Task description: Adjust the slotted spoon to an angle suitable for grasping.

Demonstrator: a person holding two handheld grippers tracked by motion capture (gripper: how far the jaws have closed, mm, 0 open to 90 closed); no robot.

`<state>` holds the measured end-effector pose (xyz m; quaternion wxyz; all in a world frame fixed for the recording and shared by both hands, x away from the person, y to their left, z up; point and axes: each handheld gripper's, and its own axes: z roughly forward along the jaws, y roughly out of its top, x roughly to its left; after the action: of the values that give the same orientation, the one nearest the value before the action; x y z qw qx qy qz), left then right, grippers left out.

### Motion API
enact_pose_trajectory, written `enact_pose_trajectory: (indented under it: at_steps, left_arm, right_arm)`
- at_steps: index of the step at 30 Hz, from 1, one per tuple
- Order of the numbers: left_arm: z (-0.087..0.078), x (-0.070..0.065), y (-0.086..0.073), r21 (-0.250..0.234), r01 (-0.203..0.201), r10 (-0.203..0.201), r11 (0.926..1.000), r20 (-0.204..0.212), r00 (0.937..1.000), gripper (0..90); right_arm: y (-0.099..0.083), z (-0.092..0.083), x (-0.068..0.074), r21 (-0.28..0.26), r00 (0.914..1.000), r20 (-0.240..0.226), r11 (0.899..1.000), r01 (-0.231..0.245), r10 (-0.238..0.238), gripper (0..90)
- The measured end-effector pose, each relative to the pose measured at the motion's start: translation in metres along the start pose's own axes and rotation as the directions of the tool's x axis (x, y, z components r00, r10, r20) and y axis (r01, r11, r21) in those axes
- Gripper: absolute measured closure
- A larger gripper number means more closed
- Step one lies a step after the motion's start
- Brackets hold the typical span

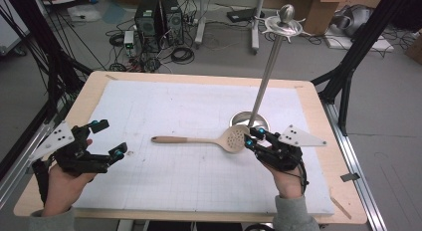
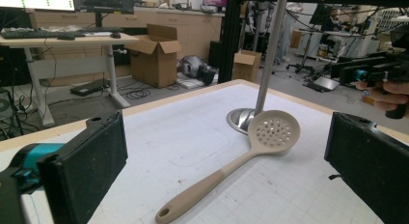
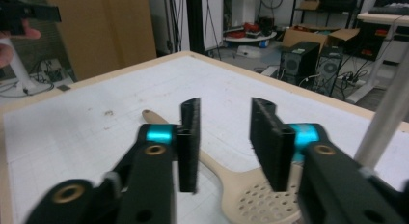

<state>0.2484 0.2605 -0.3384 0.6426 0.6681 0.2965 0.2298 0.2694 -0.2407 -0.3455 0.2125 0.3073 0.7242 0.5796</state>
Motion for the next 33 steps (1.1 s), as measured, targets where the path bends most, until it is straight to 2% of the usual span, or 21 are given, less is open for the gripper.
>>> enact_pose_trajectory:
  at_steps: [3,7,9,11,15,22,23,27,32,33]
  left_arm:
    - [-0.002,0.001,-0.001,0.004,0.000,0.000,1.0000,-0.010,0.9999,1.7]
    - [-0.004,0.003,-0.003,0.009,0.006,-0.005,0.9999,-0.021,0.9998,1.7]
    - [-0.006,0.003,-0.003,0.015,0.005,-0.005,0.9999,-0.023,0.9997,1.7]
    - [-0.007,0.003,-0.004,0.011,0.003,-0.003,0.9999,-0.025,0.9997,1.7]
    - [-0.009,0.003,-0.004,0.013,0.002,-0.001,0.9999,-0.030,0.9996,1.7]
    - [-0.010,0.004,-0.006,0.023,0.006,-0.005,0.9997,-0.036,0.9993,1.7]
    - [-0.011,0.005,-0.006,0.025,0.005,-0.004,0.9997,-0.038,0.9993,1.7]
    - [-0.013,0.005,-0.007,0.023,0.009,-0.008,0.9997,-0.041,0.9991,1.7]
    - [-0.013,0.005,-0.009,0.029,0.010,-0.009,0.9995,-0.042,0.9991,1.7]
    - [-0.013,0.005,-0.009,0.030,0.012,-0.011,0.9995,-0.041,0.9991,1.7]
  right_arm:
    - [-0.001,0.010,0.001,0.025,0.9999,-0.009,1.000,0.004,-0.003,77.8]
    - [-0.005,0.029,0.003,0.070,0.9993,-0.012,0.997,0.035,-0.034,87.2]
    - [-0.006,0.036,0.003,0.075,0.9994,-0.010,0.997,0.035,-0.034,89.3]
    - [-0.006,0.040,0.004,0.081,0.9995,-0.015,0.996,0.030,-0.029,89.3]
    - [-0.006,0.056,0.005,0.113,0.9981,-0.034,0.992,0.055,-0.051,89.5]
    - [-0.007,0.090,0.005,0.183,0.9936,-0.079,0.979,0.094,-0.081,89.6]
    - [-0.007,0.098,0.004,0.201,0.9935,-0.081,0.975,0.095,-0.080,89.6]
    - [-0.007,0.108,0.005,0.224,0.9932,-0.089,0.970,0.093,-0.075,89.6]
    - [-0.009,0.125,0.009,0.260,0.9944,-0.079,0.961,0.088,-0.070,89.7]
    - [-0.011,0.132,0.010,0.282,0.9945,-0.082,0.956,0.085,-0.064,89.7]
